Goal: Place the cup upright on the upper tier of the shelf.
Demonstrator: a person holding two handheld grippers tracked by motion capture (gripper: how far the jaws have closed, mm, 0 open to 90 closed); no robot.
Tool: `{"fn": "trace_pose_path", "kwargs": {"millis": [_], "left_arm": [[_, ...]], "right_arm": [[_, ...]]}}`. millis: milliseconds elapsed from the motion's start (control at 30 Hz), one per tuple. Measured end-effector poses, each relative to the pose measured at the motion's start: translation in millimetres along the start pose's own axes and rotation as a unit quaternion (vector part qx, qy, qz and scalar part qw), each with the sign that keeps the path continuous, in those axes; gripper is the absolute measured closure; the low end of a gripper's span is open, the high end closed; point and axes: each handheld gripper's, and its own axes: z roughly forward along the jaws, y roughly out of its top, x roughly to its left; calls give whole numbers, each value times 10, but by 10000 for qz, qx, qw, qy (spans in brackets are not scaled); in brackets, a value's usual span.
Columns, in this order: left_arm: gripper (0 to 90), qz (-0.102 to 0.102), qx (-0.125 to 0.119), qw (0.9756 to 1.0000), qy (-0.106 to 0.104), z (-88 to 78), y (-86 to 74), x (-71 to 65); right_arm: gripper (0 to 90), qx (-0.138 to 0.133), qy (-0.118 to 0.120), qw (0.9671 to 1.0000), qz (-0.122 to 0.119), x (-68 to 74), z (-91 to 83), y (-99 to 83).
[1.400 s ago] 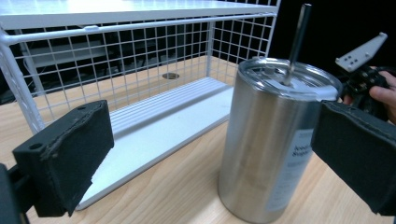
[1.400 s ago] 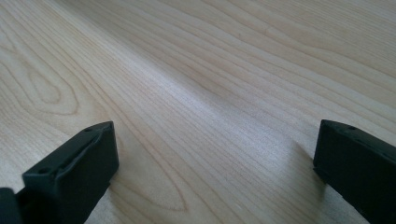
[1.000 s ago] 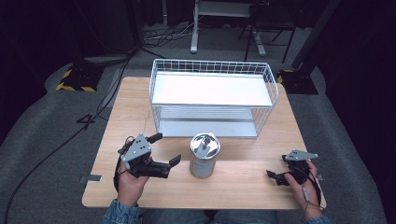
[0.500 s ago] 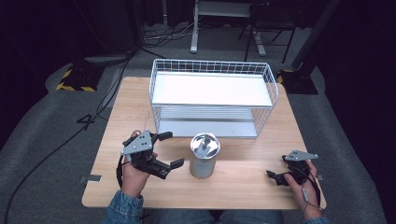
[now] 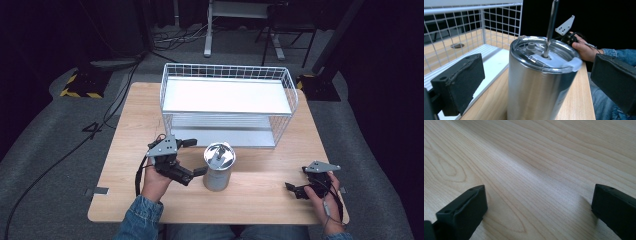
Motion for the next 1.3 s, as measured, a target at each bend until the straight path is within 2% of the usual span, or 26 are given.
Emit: {"fn": "trace_pose_path", "kwargs": {"millis": [233,400,500,567,800,967,1033,1067,1133,1267,1300], "left_arm": [[0,128,96,9997,-193,118,-12,11],[0,317,295,9985,-344,271,-23,-25],[0,349,343,9982,-360,325,-29,-35],[0,367,442,9980,-275,406,-53,-46],[0,370,500,9980,-135,502,-84,-49],[0,294,593,9978,-99,575,-107,-45],[0,100,612,9979,-172,609,-118,-29],[0,-2,613,9981,-117,640,-124,-29],[0,-8,593,9982,-57,645,-124,-45],[0,-183,612,9979,115,678,-115,-66],[0,-82,653,9978,117,684,-116,-76]], "right_arm": [[5,0,1,10000,1,0,0,0],[4,0,-2,10000,15,2,1,0],[4,3,-6,10000,27,5,0,0],[4,3,-7,10000,28,5,0,0],[4,2,-7,10000,28,5,0,0],[4,3,-6,10000,29,5,0,0],[4,3,-7,10000,27,5,0,0],[4,2,-7,10000,28,5,0,0],[4,2,-7,10000,27,5,0,0],[4,2,-7,10000,26,5,0,0],[4,0,-8,10000,23,4,0,0]]}}
